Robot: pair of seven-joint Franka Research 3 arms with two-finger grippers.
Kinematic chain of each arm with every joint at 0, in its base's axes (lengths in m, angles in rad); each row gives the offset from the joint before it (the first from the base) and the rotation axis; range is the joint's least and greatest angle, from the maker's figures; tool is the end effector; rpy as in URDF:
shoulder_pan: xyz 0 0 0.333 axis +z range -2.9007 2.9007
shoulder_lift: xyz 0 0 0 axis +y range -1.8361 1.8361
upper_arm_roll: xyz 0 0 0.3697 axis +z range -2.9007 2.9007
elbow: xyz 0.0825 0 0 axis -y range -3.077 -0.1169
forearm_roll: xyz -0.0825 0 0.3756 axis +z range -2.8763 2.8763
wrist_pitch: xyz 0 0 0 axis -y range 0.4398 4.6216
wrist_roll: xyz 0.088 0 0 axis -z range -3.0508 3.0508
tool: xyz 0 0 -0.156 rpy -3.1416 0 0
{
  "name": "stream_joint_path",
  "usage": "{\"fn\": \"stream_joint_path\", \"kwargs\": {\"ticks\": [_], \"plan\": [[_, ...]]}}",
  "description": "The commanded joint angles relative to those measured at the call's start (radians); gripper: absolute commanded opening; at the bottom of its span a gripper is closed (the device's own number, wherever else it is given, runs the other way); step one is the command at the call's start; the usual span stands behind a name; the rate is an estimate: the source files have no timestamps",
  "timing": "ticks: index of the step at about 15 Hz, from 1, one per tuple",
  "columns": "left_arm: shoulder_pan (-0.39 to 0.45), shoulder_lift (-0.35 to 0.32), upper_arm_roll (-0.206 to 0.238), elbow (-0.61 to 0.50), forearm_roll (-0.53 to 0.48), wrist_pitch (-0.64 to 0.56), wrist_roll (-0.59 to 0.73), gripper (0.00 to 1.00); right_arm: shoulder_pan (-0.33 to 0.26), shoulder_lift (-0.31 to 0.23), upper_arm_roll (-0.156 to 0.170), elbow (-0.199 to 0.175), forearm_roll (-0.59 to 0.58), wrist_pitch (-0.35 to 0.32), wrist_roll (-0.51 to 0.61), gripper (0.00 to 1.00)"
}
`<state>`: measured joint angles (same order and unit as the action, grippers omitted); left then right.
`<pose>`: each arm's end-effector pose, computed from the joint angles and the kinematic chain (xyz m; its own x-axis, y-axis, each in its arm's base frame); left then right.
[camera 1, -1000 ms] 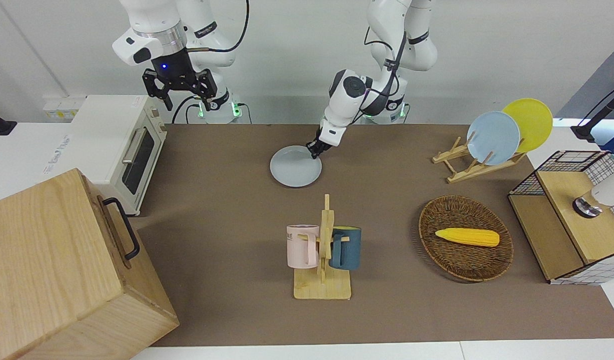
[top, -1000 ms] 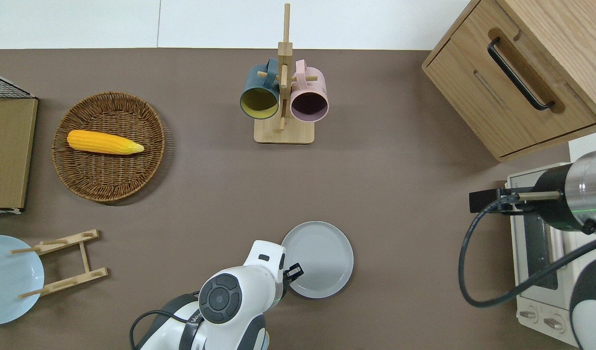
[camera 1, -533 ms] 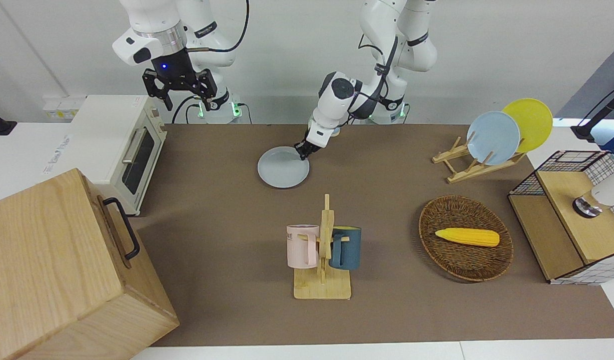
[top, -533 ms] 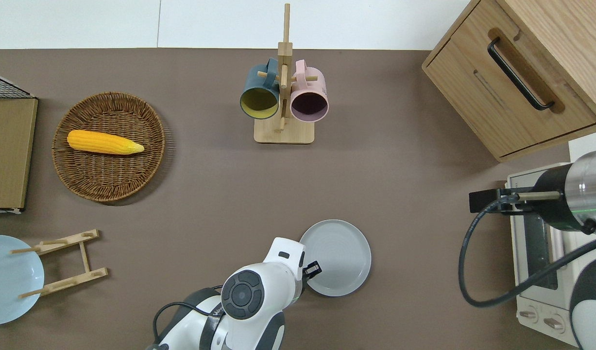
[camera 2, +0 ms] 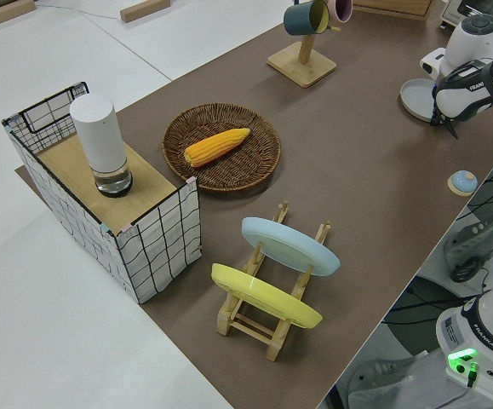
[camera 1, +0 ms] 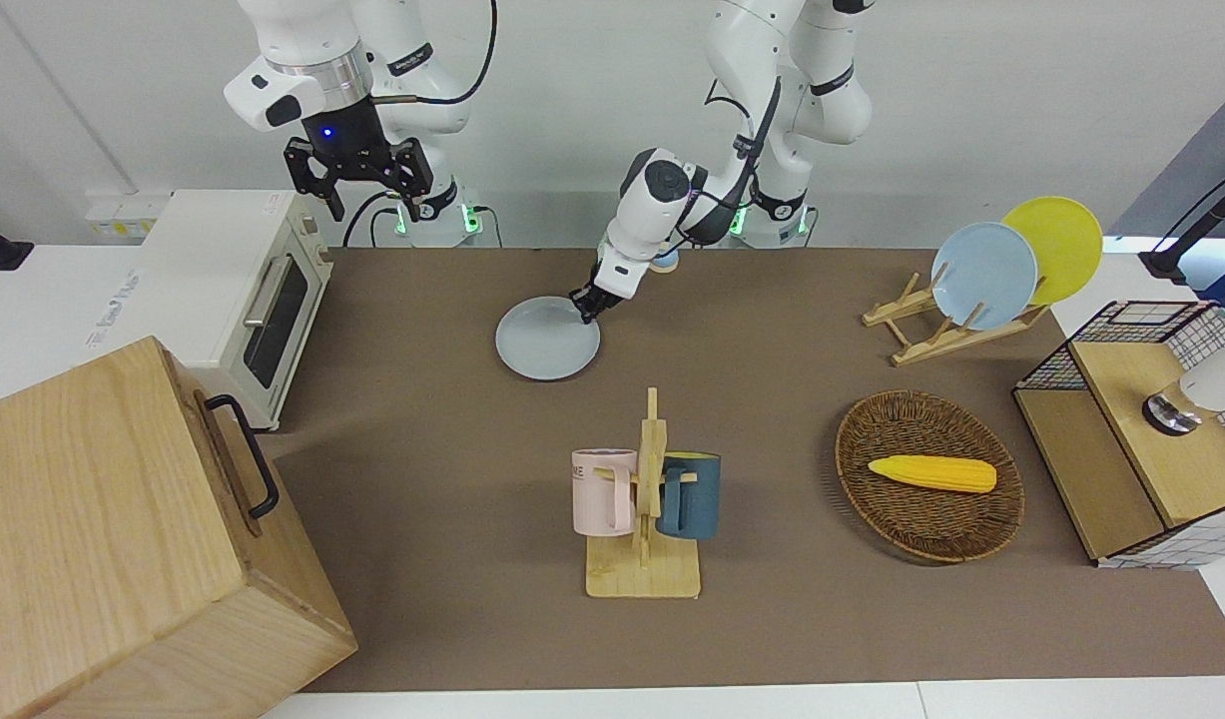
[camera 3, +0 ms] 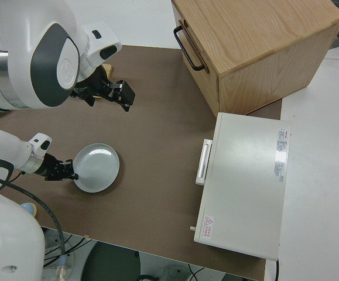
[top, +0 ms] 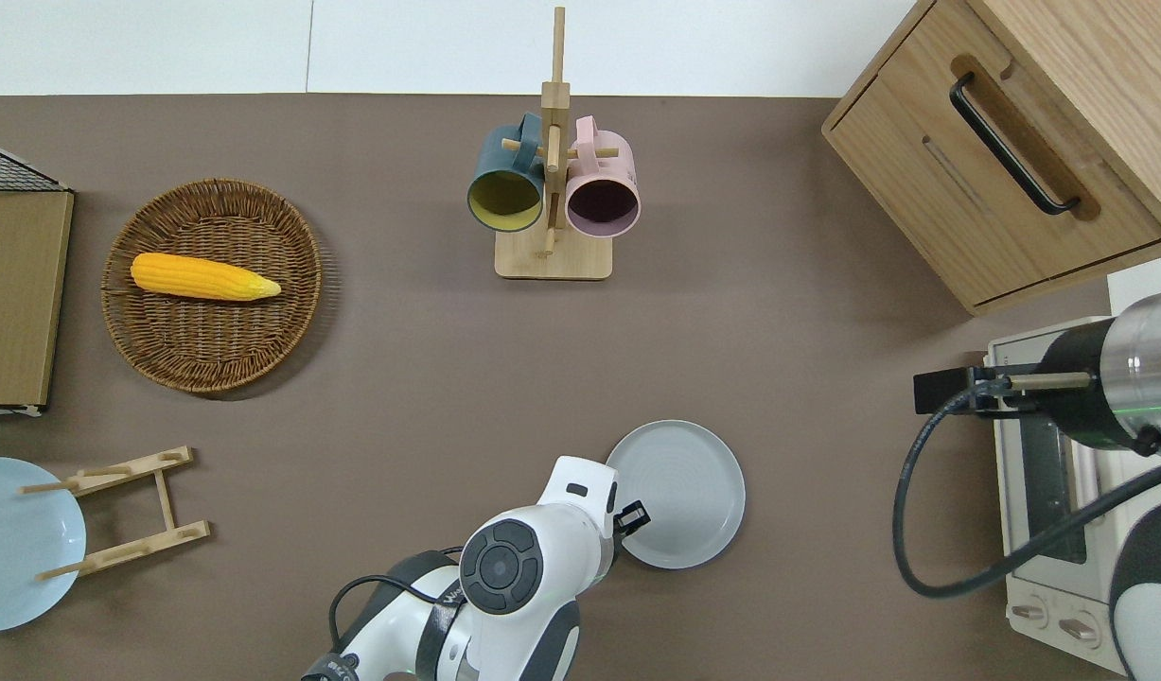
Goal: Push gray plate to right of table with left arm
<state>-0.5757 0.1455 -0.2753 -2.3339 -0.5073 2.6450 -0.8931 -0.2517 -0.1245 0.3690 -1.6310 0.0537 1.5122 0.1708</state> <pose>0.3598 -0.4075 0.3046 0.8820 0.4228 -0.2078 0.4676 -0.8397 0.2760 0.4911 0.0799 0.6565 0.9986 -0.0530 -0.0041 -0.0531 -0.9986 -0.0082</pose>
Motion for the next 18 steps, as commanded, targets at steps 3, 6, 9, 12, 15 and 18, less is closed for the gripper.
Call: {"fn": "stream_joint_path", "kwargs": {"ticks": [3, 6, 9, 12, 15, 18], "plan": [[-0.026, 0.039, 0.018, 0.030, -0.019, 0.020, -0.009, 0.61, -0.024, -0.027, 0.014, -0.027, 0.021, 0.000, 0.012, 0.996], [-0.003, 0.040, 0.013, 0.031, -0.017, 0.018, -0.006, 0.84, -0.024, -0.027, 0.014, -0.027, 0.021, 0.000, 0.012, 0.996], [0.017, 0.025, -0.001, 0.036, -0.019, 0.004, -0.009, 0.98, -0.024, -0.027, 0.014, -0.027, 0.021, 0.000, 0.010, 0.996], [0.042, -0.021, -0.007, 0.037, -0.023, -0.054, -0.007, 0.98, -0.024, -0.027, 0.014, -0.027, 0.021, 0.000, 0.010, 0.996], [0.080, -0.081, 0.004, 0.044, -0.011, -0.190, 0.011, 0.98, -0.024, -0.027, 0.014, -0.027, 0.021, 0.000, 0.010, 0.996], [0.100, -0.132, 0.088, 0.103, 0.018, -0.381, 0.071, 0.98, -0.024, -0.027, 0.014, -0.027, 0.021, 0.000, 0.010, 0.996]]}}
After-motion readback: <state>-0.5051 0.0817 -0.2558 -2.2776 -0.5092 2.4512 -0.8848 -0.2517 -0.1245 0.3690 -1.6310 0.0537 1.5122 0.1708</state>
